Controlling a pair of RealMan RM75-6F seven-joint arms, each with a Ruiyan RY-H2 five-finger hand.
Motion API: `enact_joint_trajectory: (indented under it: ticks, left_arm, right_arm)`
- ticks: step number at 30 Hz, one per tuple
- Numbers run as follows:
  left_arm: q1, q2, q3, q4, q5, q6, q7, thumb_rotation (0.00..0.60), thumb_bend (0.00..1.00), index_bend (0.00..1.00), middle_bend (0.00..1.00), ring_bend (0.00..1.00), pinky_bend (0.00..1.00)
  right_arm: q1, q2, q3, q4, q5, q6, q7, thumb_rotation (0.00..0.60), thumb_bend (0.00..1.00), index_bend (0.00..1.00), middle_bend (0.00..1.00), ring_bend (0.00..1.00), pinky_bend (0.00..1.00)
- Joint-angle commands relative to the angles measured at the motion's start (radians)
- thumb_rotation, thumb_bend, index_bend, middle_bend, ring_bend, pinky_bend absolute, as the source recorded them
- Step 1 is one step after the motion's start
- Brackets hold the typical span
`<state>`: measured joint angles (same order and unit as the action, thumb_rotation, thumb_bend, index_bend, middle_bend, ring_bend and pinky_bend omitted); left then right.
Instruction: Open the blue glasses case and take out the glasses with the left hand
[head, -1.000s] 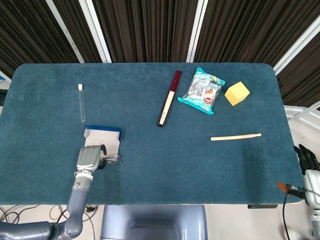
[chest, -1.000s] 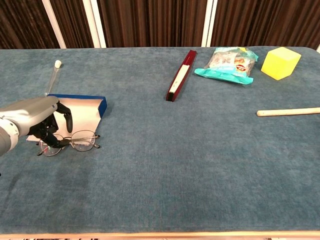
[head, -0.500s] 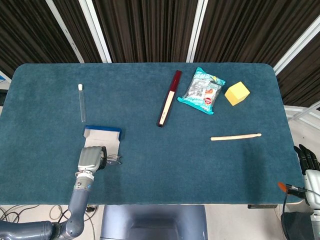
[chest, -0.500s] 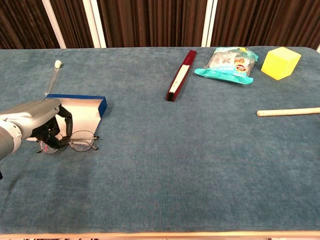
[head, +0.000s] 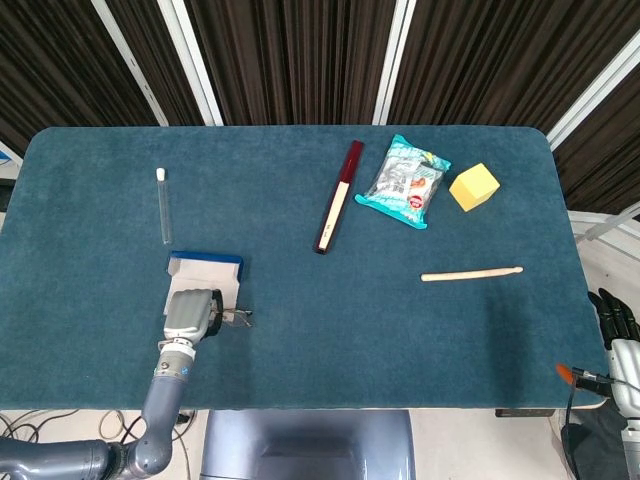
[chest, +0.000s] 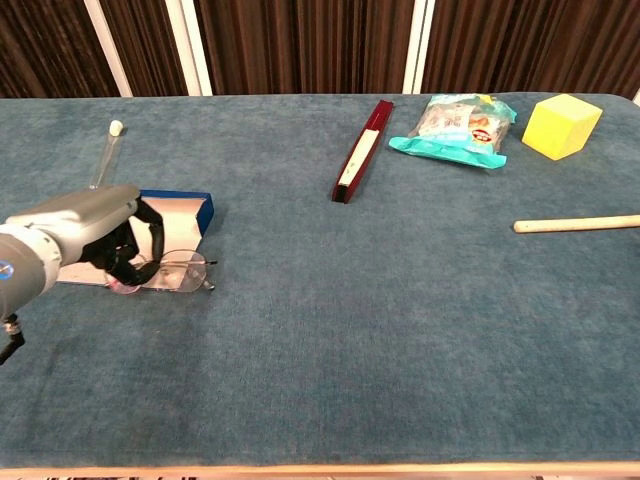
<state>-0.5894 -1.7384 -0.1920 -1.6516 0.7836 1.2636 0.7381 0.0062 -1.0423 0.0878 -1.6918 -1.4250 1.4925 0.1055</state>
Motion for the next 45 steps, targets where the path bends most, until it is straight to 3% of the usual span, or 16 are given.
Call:
enact_joint_trajectory:
  ticks: [1,16,20,25,33,35,38,41,43,45]
  left_arm:
    - [-0.018,-0.018,-0.014,-0.009,-0.003,0.003,0.016,0.6,0.48,0.62,1.0,0.98,1.0]
    - [-0.158,-0.217,-0.126,0.079,-0.065,0.006,0.094,0.6,0.47,0.6,1.0,0.98,1.0]
    - [-0.187,-0.262,-0.154,0.113,-0.086,0.012,0.102,0.6,0.37,0.49,1.0,0.97,1.0]
    - [-0.197,-0.274,-0.151,0.122,-0.098,0.017,0.113,0.6,0.26,0.39,1.0,0.96,1.0]
    - [-0.145,-0.191,-0.111,0.034,-0.036,0.041,0.048,0.6,0.25,0.34,0.99,0.88,0.99]
    - [-0.12,-0.147,-0.088,-0.008,0.009,0.052,0.017,0.6,0.25,0.33,0.93,0.81,0.93]
    - [-0.067,-0.051,-0.029,-0.089,0.1,0.073,-0.043,0.6,0.25,0.28,0.75,0.65,0.77]
    - [-0.005,0.072,0.047,-0.167,0.202,0.093,-0.11,0.6,0.25,0.22,0.54,0.47,0.6]
    - [0.04,0.17,0.113,-0.203,0.29,0.107,-0.163,0.6,0.25,0.14,0.32,0.27,0.42]
    - [0.073,0.246,0.168,-0.213,0.371,0.121,-0.208,0.6,0.25,0.09,0.21,0.15,0.29]
  right_arm:
    - [0.0,0.0,0.0,0.0,0.001,-0.001,0.001,0.6,0.18,0.0,0.0,0.0,0.19]
    - [0.002,0.001,-0.001,0.002,0.001,-0.007,0.006,0.6,0.18,0.0,0.0,0.0,0.19]
    - [0.002,0.001,-0.001,0.003,0.002,-0.007,0.007,0.6,0.18,0.0,0.0,0.0,0.19]
    - [0.002,0.002,-0.001,0.003,0.002,-0.008,0.008,0.6,0.18,0.0,0.0,0.0,0.19]
    - [0.001,0.003,-0.002,0.003,0.001,-0.006,0.008,0.6,0.18,0.0,0.0,0.0,0.19]
    - [0.001,0.003,-0.002,0.003,0.001,-0.006,0.008,0.6,0.18,0.0,0.0,0.0,0.19]
    - [0.001,0.003,-0.002,0.004,0.001,-0.006,0.007,0.6,0.18,0.0,0.0,0.0,0.19]
    - [0.002,0.002,-0.002,0.005,-0.001,-0.005,0.005,0.6,0.18,0.0,0.0,0.0,0.19]
    - [0.002,0.001,-0.002,0.006,-0.003,-0.003,0.001,0.6,0.18,0.0,0.0,0.0,0.19]
    - [0.002,0.0,-0.003,0.005,-0.006,-0.002,-0.003,0.6,0.18,0.0,0.0,0.0,0.19]
